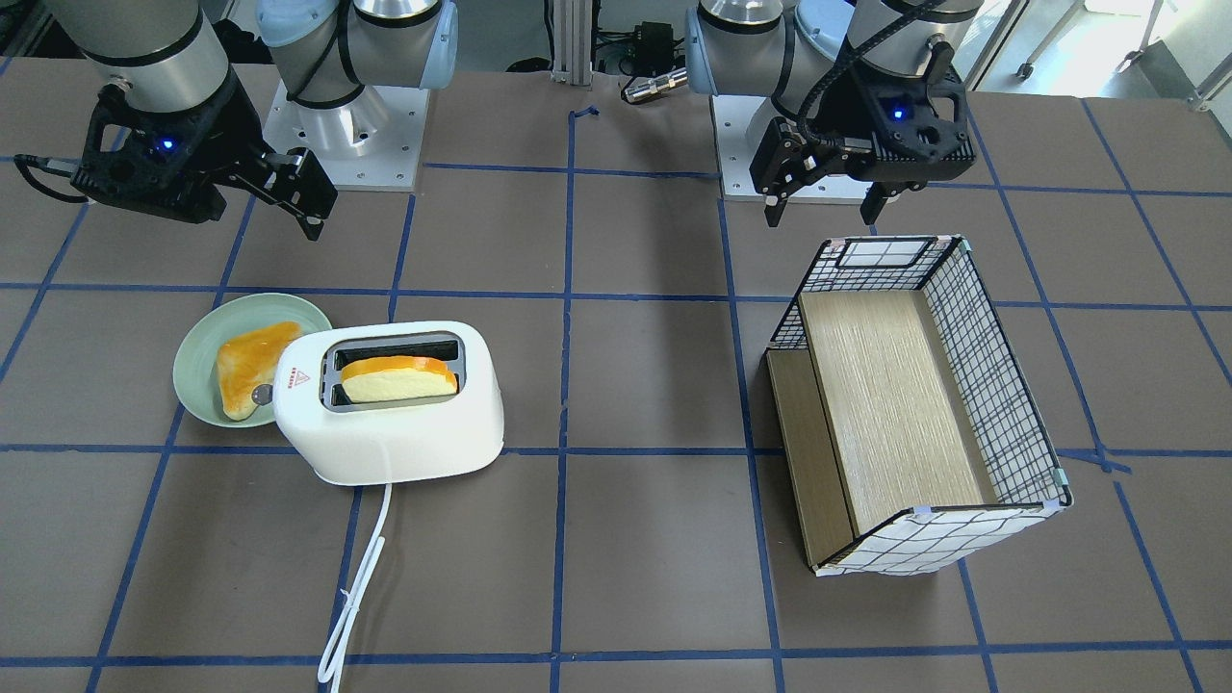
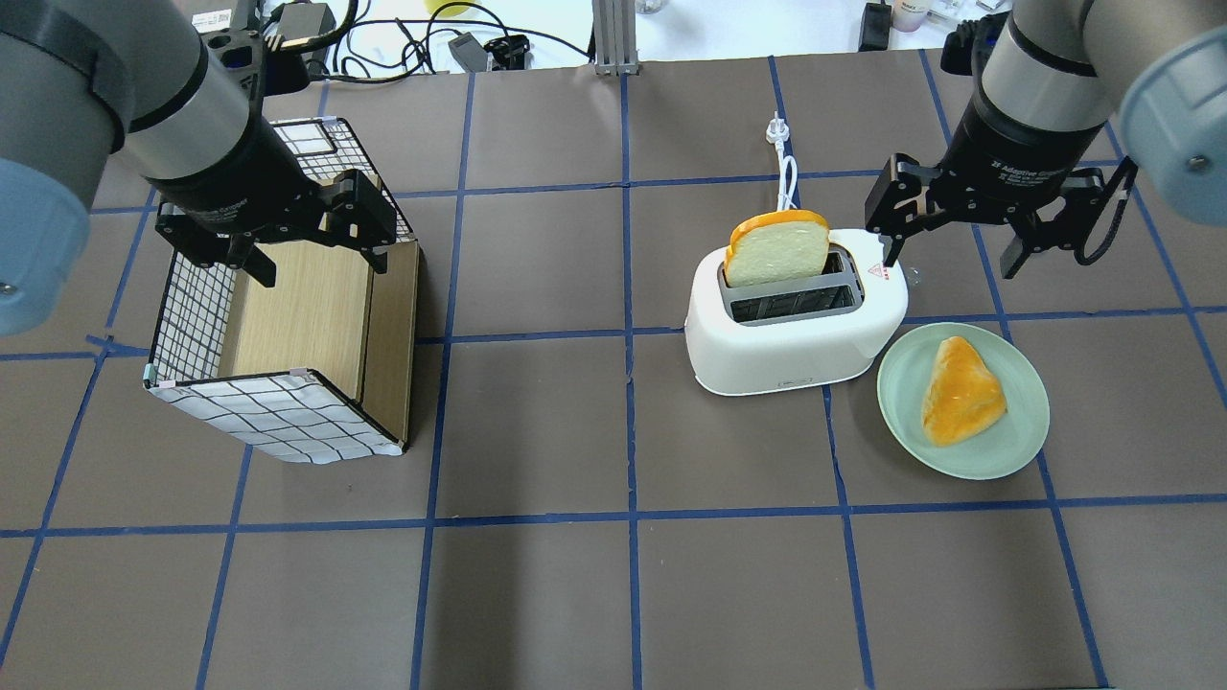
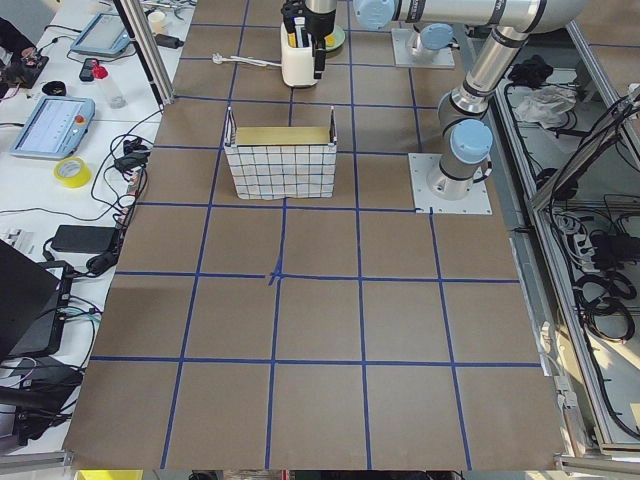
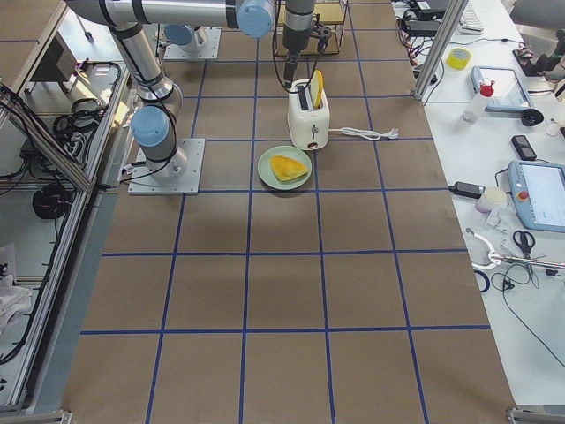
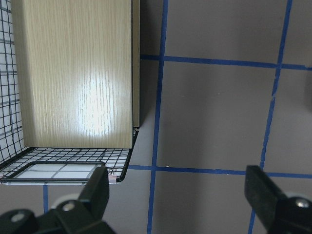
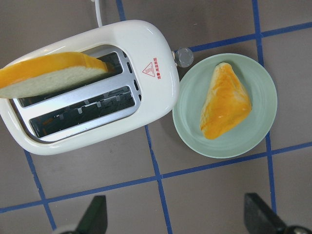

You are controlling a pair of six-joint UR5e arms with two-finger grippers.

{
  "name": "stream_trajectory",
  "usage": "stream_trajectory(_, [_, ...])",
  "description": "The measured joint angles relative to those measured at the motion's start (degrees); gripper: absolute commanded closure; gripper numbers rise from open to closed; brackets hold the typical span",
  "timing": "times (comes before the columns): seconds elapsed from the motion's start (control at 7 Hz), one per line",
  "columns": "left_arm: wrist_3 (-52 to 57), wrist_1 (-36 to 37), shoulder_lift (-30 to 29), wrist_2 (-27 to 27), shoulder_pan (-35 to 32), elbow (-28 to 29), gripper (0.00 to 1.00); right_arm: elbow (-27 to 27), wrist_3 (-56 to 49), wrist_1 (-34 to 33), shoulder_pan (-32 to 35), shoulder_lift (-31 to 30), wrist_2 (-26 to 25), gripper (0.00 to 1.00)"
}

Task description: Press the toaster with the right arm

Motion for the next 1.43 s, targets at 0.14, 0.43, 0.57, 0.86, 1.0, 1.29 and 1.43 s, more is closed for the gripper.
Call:
stream_trajectory(0.14, [0.00, 0.00, 0.00, -0.02, 0.00, 0.00, 0.00, -0.04, 0.00, -0.22, -0.04, 0.03, 0.06, 0.52])
stream_trajectory(0.43, [0.00, 0.00, 0.00, 0.02, 0.00, 0.00, 0.00, -0.25, 0.00, -0.79, -0.13, 0.06, 0.14, 0.82])
stream_trajectory(0.57, [0.00, 0.00, 0.00, 0.02, 0.00, 0.00, 0.00, -0.28, 0.00, -2.20, -0.22, 0.12, 0.14, 0.99])
stream_trajectory(0.86, [0.00, 0.00, 0.00, 0.02, 0.00, 0.00, 0.00, -0.14, -0.23, -4.91, -0.55, 0.43, 0.55, 1.00])
stream_trajectory(1.0, [0.00, 0.00, 0.00, 0.02, 0.00, -0.01, 0.00, -0.11, -1.28, -5.76, -0.79, 0.69, 1.68, 1.00])
stream_trajectory(1.29, [0.00, 0.00, 0.00, 0.03, 0.00, -0.02, 0.00, 0.06, -6.45, -6.95, -3.68, 0.89, 5.01, 1.00])
stream_trajectory(1.43, [0.00, 0.00, 0.00, 0.03, 0.00, -0.01, 0.00, 0.20, -10.20, -6.86, -6.90, 1.08, 7.60, 1.00])
